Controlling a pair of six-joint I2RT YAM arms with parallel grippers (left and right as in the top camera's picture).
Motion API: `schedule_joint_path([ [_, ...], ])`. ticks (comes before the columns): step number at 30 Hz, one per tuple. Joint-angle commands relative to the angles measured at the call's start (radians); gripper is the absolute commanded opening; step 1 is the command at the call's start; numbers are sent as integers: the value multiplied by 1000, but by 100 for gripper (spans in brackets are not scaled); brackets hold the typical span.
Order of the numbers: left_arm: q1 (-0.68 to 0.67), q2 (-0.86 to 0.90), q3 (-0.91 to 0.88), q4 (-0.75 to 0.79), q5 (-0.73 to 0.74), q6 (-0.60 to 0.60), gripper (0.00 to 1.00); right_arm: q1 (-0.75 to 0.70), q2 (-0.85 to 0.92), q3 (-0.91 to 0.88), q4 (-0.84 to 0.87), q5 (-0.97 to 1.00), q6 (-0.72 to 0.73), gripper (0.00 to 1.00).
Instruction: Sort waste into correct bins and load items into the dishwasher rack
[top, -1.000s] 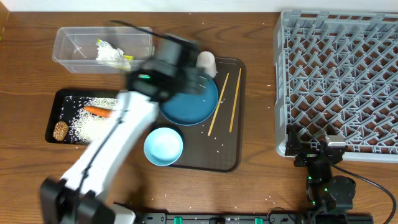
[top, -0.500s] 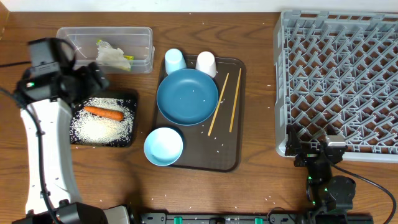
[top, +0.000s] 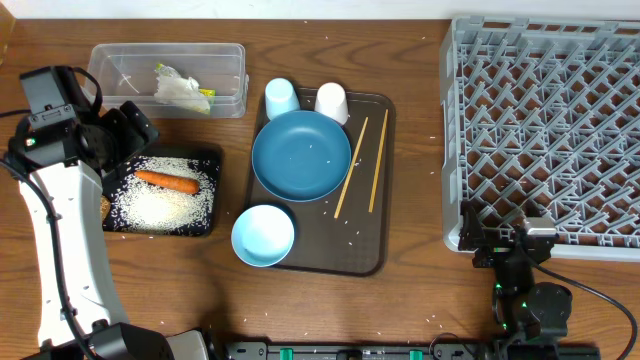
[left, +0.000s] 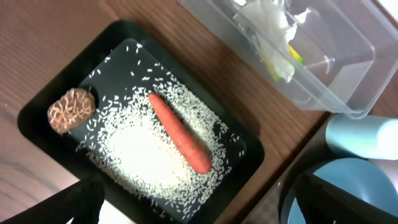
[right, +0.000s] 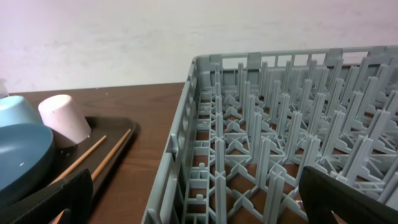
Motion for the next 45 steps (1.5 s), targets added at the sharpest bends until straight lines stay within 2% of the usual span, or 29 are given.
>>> schedule_joint_path([
  [1,4,-7,14,6,-5,-5,98,-16,0,-1,82,-50,94,98],
  [4,4,-7,14,6,-5,-5,98,-17,0,-1,155,-255,374,99],
  [6,4,-7,14,5,-5,-5,98,-17,0,-1,236,-286,551,99],
  [9,4,-7,14,5,-5,-5,98,-17,0,-1,322,-304,717,99],
  [14,4,-7,14,5,-5,-5,98,-17,0,4,563,-369,737,99],
  [16,4,-7,14,5,-5,-5,98,-17,0,33,590,-366,736,99],
  [22,4,-7,14,5,-5,-5,98,-17,124,277,488,-423,584,99],
  [25,4,-7,14,5,-5,-5,98,-16,306,479,421,-538,497,99],
  [30,4,-7,14,5,-5,-5,98,-9,641,793,322,-794,448,99],
  [35,4,-7,14,5,-5,-5,98,122,942,1067,83,-879,299,99],
  [38,4,-7,14,5,-5,-5,98,290,1093,1198,-97,-767,151,99],
  [41,4,-7,14,5,-5,-5,98,476,1231,1309,-276,-510,22,99],
  [45,4,-7,14,5,-5,-5,98,679,1424,1425,-430,-241,-59,99],
])
